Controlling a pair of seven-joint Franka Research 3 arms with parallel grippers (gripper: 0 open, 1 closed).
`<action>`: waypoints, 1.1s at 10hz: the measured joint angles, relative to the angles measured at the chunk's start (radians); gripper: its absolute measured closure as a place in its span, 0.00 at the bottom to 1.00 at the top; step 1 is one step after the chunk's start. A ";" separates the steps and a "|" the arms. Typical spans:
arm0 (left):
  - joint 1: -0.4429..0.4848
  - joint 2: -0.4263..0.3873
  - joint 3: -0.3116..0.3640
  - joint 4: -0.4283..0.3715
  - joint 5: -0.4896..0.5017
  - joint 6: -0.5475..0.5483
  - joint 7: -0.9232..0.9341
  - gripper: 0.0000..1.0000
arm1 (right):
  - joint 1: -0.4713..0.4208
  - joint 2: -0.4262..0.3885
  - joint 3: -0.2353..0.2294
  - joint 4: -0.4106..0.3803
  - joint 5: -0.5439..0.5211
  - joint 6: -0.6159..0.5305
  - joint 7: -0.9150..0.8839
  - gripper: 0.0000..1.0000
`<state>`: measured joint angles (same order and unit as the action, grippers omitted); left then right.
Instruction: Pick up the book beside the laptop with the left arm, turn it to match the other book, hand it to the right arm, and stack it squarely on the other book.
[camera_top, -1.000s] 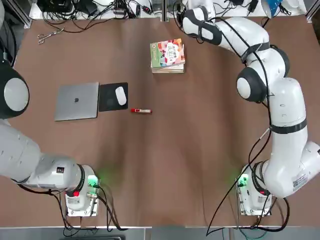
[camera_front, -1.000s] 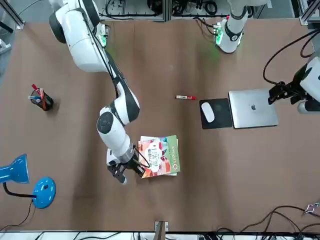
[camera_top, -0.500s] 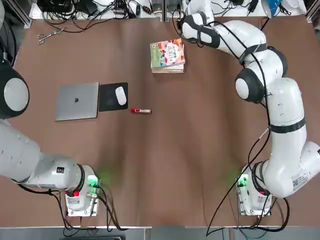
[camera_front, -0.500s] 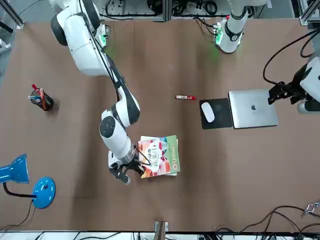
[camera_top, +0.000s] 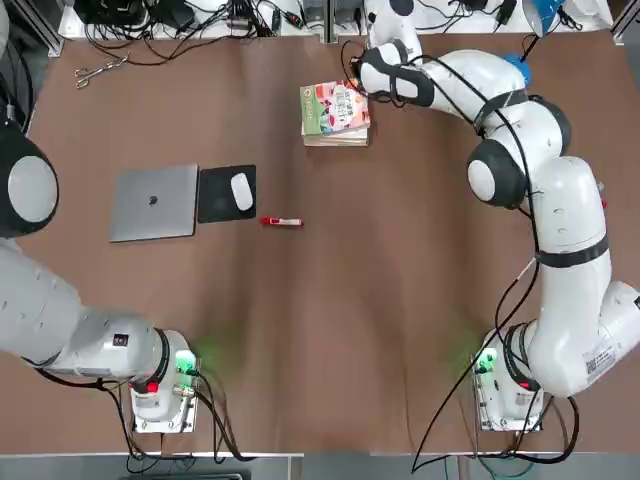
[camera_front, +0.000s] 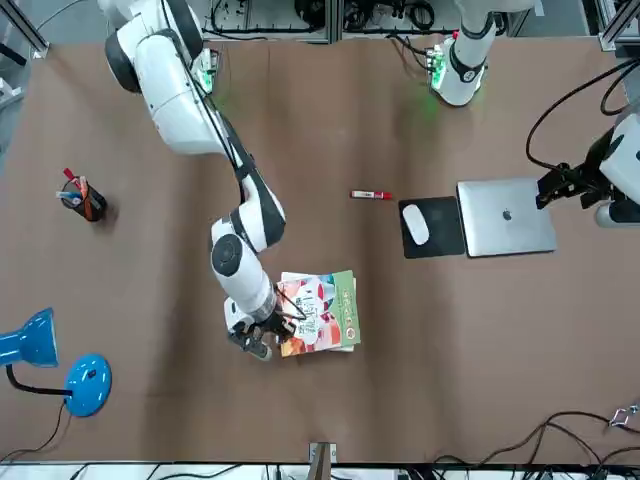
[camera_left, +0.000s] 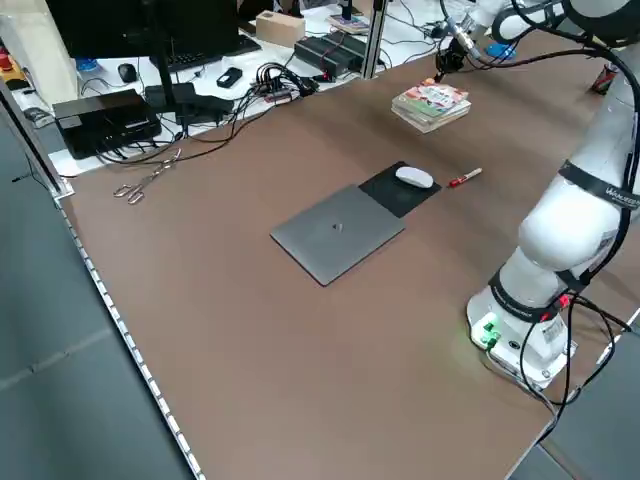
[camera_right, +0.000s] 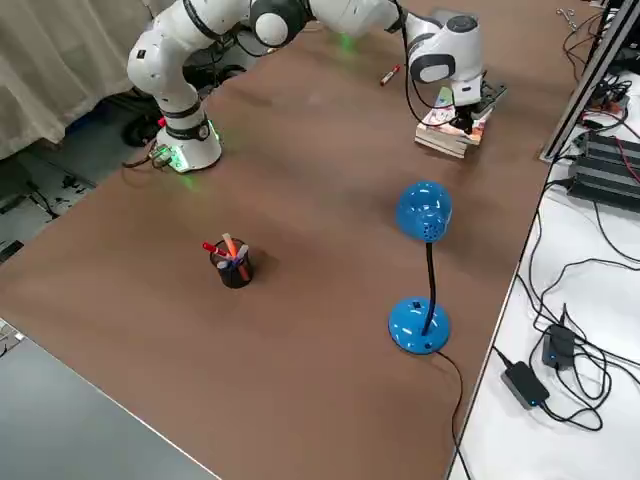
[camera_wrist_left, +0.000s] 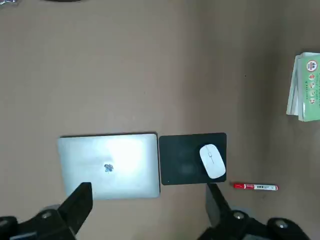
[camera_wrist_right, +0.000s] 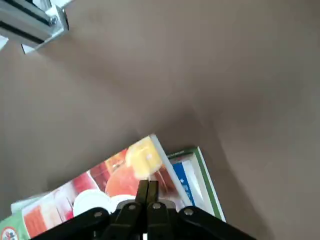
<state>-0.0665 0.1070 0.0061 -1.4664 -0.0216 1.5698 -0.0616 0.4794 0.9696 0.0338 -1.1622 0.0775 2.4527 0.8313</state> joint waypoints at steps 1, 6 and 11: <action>0.000 0.000 0.000 0.000 0.000 0.000 0.000 0.00 | 0.003 0.001 0.000 -0.005 -0.001 0.000 -0.001 0.99; 0.000 0.000 0.000 0.000 0.000 0.000 0.000 0.00 | 0.004 -0.001 0.001 -0.015 -0.002 -0.014 0.012 0.99; 0.000 0.000 0.000 0.000 0.000 0.000 0.000 0.00 | 0.003 -0.013 0.001 -0.028 -0.002 -0.044 0.144 0.99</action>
<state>-0.0669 0.1070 0.0056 -1.4663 -0.0216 1.5698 -0.0616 0.4821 0.9566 0.0349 -1.1901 0.0758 2.4086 0.9752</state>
